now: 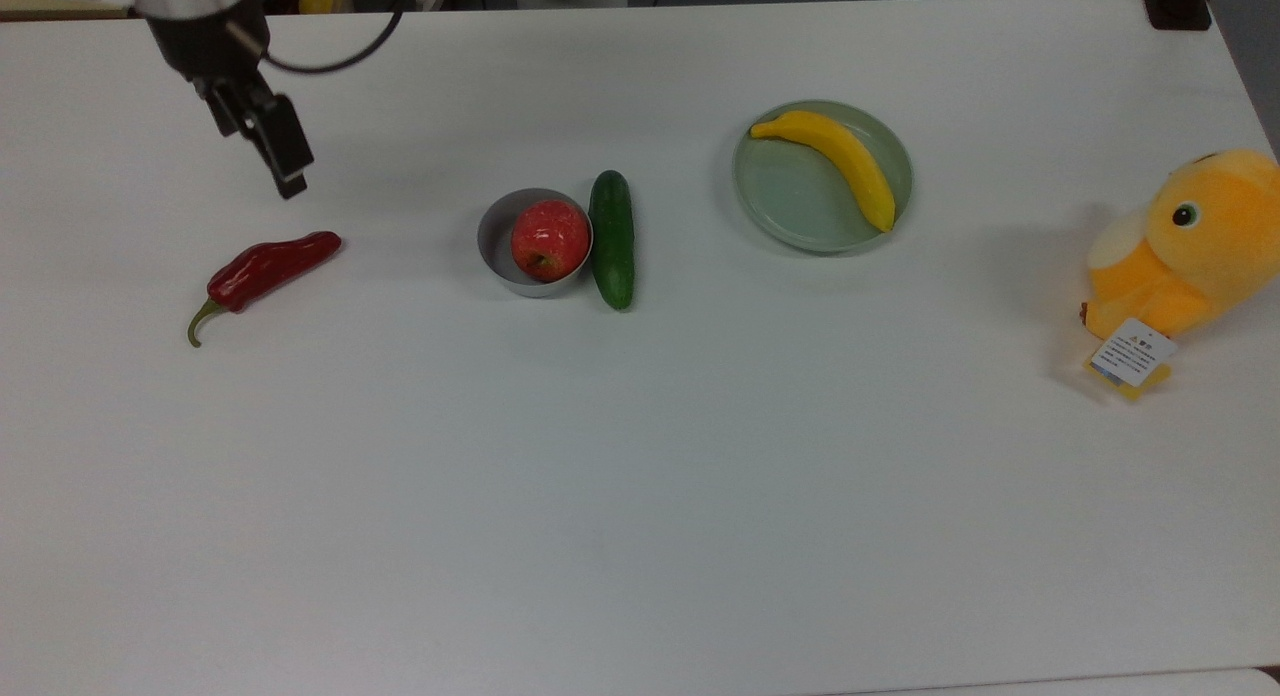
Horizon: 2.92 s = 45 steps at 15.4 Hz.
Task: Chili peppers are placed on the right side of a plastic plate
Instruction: 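Move the open gripper over the red chili pepper and lower it, then close the gripper on the middle of the red chili pepper, then lift the chili pepper and carry it past the bowl toward the plate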
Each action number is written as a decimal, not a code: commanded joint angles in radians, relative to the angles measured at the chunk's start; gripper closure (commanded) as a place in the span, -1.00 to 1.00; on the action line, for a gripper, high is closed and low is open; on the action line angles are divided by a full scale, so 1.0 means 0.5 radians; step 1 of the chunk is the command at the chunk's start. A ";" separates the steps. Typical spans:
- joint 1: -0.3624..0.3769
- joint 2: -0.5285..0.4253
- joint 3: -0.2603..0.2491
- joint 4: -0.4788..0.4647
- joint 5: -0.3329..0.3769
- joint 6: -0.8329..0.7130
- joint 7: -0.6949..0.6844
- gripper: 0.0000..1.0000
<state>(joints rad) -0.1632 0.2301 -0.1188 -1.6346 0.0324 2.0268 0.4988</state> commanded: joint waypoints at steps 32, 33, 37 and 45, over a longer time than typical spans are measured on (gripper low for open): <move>-0.174 0.561 0.017 -0.066 -0.356 0.309 -0.037 0.35; -0.174 0.555 0.017 -0.063 -0.356 0.309 -0.043 0.35; -0.165 0.467 0.044 -0.056 -0.231 0.321 -0.053 0.31; 0.035 0.172 0.305 -0.016 -0.037 0.291 -0.040 0.28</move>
<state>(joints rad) -0.2051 0.3660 0.0132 -1.6051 -0.0073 2.1755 0.4931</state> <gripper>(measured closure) 0.564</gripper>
